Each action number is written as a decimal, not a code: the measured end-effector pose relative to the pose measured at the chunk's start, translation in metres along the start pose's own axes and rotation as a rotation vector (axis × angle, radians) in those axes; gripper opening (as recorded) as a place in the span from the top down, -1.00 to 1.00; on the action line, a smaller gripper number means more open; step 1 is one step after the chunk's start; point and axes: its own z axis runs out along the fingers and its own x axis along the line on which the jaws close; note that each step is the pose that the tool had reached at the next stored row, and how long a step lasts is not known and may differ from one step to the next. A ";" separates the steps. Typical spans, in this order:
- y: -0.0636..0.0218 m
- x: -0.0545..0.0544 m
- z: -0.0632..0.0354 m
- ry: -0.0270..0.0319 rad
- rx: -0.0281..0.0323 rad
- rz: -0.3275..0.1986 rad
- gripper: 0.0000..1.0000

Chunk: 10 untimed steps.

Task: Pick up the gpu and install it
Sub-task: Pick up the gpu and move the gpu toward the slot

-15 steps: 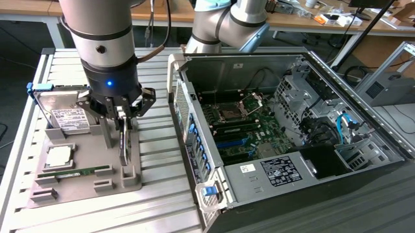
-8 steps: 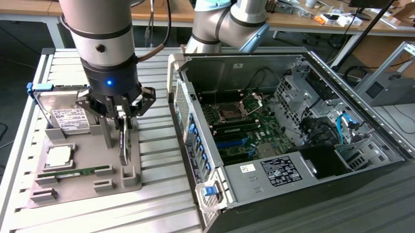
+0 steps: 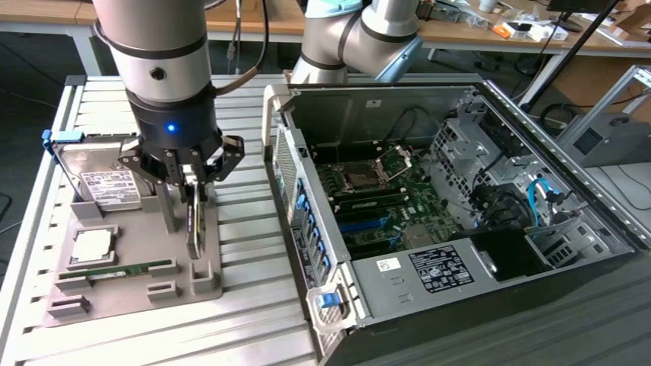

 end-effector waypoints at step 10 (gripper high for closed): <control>0.0001 0.000 -0.0023 0.0000 0.0000 0.000 0.47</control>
